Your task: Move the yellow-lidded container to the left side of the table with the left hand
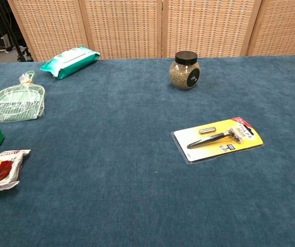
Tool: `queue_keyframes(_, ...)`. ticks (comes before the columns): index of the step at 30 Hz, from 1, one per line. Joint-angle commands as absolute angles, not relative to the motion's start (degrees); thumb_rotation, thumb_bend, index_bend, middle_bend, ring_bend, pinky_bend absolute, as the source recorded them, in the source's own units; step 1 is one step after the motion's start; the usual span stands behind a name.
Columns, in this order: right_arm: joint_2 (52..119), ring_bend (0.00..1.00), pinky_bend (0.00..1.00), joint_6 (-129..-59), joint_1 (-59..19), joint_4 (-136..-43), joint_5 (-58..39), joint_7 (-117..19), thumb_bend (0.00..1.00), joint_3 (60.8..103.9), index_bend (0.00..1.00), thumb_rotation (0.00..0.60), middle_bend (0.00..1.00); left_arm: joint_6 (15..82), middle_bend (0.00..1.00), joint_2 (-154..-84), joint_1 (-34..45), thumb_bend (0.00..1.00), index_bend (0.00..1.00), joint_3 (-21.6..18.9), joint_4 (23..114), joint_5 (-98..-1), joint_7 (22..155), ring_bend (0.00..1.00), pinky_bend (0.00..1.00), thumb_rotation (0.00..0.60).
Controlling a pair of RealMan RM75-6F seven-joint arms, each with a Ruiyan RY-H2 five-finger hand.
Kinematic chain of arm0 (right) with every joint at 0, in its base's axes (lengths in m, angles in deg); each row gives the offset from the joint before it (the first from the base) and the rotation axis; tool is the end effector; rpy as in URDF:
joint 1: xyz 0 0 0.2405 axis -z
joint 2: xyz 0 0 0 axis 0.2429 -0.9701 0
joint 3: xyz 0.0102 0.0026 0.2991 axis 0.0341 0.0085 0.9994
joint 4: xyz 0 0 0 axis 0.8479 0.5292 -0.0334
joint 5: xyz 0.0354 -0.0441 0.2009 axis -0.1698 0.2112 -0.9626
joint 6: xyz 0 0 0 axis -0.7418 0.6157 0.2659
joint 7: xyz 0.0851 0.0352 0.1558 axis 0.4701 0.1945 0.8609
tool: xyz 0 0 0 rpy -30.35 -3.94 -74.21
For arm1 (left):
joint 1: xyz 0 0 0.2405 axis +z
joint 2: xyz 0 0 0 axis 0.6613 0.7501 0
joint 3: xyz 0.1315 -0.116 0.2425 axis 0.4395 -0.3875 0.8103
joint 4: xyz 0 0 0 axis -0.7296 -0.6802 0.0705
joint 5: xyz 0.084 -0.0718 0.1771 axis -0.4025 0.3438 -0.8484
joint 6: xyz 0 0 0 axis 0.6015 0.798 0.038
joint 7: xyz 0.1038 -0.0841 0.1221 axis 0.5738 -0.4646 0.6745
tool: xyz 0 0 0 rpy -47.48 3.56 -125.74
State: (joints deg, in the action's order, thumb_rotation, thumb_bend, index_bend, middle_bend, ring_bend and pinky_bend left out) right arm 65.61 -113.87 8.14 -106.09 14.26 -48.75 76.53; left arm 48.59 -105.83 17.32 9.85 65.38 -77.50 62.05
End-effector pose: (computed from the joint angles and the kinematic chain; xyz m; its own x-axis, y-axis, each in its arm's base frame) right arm -0.3477 -0.2337 0.1862 0.3898 0.0159 0.9208 -0.9204 -0.0275 0.3901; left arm -0.3711 0.3289 0.1191 0.3436 0.3186 0.8834 0.9359 -0.1938 -0.2941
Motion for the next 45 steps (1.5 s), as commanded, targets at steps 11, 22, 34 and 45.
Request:
queue_keyframes(11,64.61,0.0,0.0,-114.51,8.42,-106.65,15.3,-46.73,0.0,76.23,0.08,0.6,0.0,56.89,0.0,-104.19,25.2,0.02,0.0,7.92,71.72,-70.6,64.83,0.0,0.0,0.6)
queue_keyframes(22,64.91,0.0,0.0,-114.05,8.2,-106.42,14.8,-47.24,0.0,76.36,0.08,0.6,0.0,50.25,0.0,-112.66,21.75,0.04,0.06,5.21,63.86,-67.99,67.9,0.0,0.08,0.6)
queue_keyframes(34,65.19,0.0,0.0,-113.44,7.94,-106.11,14.39,-47.44,0.0,76.4,0.08,0.6,0.0,49.93,0.37,-115.34,21.44,0.2,0.56,4.78,60.25,-68.54,68.46,0.36,0.38,0.6)
queue_keyframes(45,65.59,0.0,0.0,-113.12,7.8,-105.8,14.29,-47.79,0.0,76.3,0.08,0.6,0.0,44.37,0.4,-105.56,19.22,0.44,0.61,7.64,66.76,-73.72,52.76,0.42,0.42,0.6)
